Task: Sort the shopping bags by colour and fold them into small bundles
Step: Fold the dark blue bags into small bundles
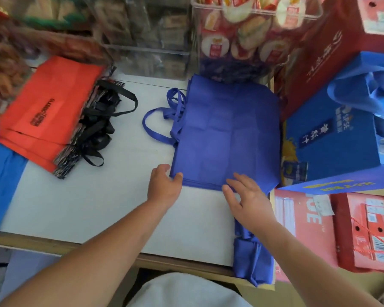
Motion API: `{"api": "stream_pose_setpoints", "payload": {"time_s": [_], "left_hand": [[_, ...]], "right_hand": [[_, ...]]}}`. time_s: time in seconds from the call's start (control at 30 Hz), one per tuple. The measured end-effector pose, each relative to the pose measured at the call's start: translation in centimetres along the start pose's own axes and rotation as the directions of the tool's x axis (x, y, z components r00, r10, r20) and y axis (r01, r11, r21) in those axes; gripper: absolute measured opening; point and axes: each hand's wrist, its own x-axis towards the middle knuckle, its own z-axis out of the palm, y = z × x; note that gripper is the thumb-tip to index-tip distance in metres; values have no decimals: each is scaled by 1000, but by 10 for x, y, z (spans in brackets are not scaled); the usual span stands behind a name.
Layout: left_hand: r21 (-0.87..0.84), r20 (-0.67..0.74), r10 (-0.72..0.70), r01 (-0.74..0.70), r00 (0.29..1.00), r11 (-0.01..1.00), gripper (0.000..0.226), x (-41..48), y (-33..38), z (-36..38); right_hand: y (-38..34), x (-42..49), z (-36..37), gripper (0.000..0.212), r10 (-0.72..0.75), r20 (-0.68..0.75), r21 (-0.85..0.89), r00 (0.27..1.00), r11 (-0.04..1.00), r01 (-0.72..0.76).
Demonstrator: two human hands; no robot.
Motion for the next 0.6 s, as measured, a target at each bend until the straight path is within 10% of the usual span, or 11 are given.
{"api": "stream_pose_setpoints", "payload": {"time_s": [0.17,0.4,0.6], "left_hand": [[68,64,90,-94,994,993,29,20,2,-2],[336,-18,328,-303,945,892,22,9,9,-2],[35,38,100,-101,994,994,39,8,23,6]], "right_hand": [[-2,27,8,59,177,363,-149,915,980,-130],[3,34,10,67,241,422,-49,874,969,-244],[0,41,-2,68,230,523,-78,821,972,-222]]}}
